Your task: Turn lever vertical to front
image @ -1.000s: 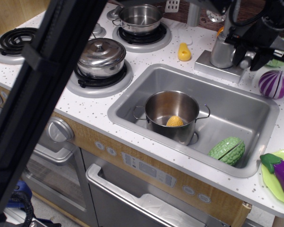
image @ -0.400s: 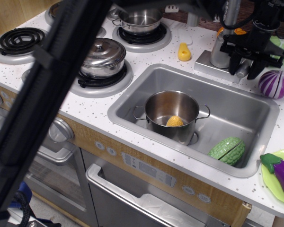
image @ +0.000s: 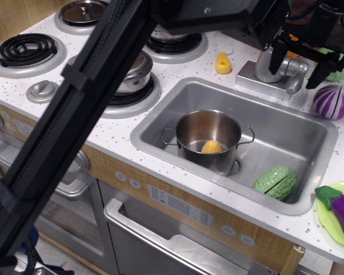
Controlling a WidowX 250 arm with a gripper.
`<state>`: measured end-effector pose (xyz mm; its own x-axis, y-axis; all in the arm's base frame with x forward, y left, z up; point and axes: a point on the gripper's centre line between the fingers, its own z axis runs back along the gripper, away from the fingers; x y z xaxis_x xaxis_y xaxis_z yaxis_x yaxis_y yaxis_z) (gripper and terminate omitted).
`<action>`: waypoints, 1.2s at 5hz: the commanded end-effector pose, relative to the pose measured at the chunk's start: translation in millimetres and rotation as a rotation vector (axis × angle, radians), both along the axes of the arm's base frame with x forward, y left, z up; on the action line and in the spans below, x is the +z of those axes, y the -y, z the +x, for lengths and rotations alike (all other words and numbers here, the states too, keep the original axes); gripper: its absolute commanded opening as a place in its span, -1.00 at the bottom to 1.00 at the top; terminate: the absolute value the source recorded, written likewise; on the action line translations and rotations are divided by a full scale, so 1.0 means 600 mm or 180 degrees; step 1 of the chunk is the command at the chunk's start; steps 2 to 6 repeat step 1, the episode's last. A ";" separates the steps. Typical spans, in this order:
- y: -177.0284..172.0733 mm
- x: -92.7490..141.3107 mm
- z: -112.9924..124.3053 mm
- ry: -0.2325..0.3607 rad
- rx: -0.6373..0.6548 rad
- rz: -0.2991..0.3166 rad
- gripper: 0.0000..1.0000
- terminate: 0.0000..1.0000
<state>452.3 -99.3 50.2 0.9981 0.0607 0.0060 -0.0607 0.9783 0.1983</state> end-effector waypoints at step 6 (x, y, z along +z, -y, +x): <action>0.010 0.076 -0.019 0.0352 -0.0084 -0.0037 1.00 1.00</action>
